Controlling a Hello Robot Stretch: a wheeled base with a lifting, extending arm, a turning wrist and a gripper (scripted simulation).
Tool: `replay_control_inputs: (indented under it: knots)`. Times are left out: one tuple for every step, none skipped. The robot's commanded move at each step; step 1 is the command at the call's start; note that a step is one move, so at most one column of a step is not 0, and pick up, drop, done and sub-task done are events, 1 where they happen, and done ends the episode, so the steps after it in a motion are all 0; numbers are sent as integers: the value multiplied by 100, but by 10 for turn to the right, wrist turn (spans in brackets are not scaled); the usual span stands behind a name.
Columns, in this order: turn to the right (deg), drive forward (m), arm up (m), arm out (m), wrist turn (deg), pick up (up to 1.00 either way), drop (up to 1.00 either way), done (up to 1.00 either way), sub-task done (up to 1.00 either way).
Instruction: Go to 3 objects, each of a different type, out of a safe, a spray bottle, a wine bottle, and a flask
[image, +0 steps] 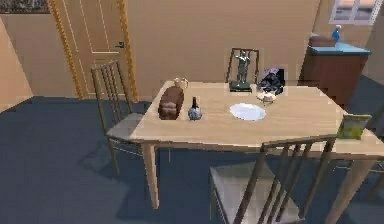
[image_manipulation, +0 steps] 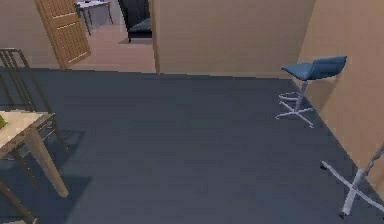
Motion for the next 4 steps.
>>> replay_control_inputs:
  knots:
    - [450,0,0,0,0,0,0,0,0]
    - [450,0,0,0,0,0,0,0,0]
    - [210,0,0,0,0,0,0,0,0]
    - [30,0,0,0,0,0,0,0,0]
